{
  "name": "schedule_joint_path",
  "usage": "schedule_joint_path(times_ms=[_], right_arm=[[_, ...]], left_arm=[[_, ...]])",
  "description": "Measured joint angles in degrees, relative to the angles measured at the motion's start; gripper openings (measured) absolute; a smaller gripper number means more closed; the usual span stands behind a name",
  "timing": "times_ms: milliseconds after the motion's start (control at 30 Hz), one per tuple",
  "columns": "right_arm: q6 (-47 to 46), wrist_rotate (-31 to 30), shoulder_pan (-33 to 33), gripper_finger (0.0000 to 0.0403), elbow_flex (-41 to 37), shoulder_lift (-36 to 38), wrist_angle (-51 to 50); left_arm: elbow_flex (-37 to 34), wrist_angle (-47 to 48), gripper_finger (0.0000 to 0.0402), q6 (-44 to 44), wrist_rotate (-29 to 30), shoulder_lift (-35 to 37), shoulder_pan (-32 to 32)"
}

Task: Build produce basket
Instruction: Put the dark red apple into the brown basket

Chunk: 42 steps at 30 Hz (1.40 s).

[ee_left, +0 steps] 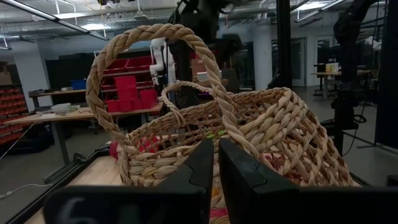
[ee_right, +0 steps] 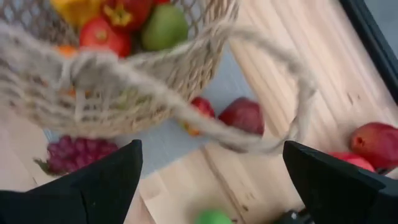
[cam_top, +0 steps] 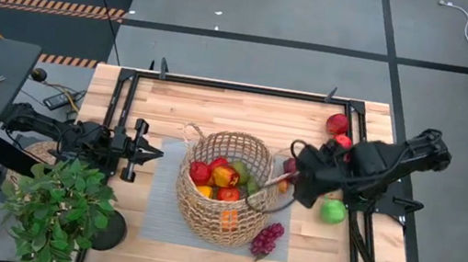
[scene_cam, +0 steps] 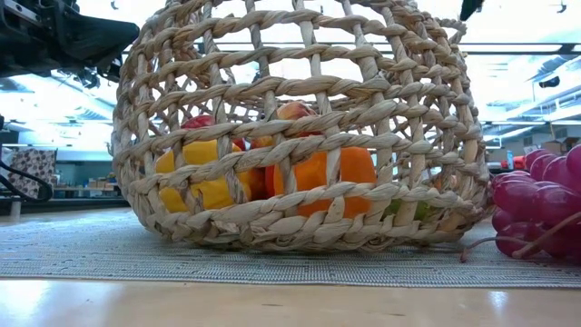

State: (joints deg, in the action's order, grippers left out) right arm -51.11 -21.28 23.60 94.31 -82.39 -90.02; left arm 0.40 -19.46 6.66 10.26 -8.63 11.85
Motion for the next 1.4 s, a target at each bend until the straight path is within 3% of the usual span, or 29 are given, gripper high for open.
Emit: schedule_joint_path(times_ms=[400, 733, 1100, 1400], right_arm=[[-5.9, -0.8, 9.0, 0.0364, -8.5, 0.5, 0.1], [-16.1, -4.4, 13.9, 0.0348, -22.9, 2.9, 1.9], [-23.1, -12.9, 9.0, 0.0348, -41.4, 3.3, 17.6], [-21.5, -21.2, 5.1, 0.0367, -45.4, 3.3, 25.4]], left_arm=[[0.0, 0.0, 0.0026, 0.0, 0.0, 0.0, 0.0], [0.0, 0.0, 0.0034, 0.0, 0.0, 0.0, 0.0], [0.0, 0.0, 0.0026, 0.0, 0.0, 0.0, 0.0], [0.0, 0.0, 0.0034, 0.0, 0.0, 0.0, 0.0]])
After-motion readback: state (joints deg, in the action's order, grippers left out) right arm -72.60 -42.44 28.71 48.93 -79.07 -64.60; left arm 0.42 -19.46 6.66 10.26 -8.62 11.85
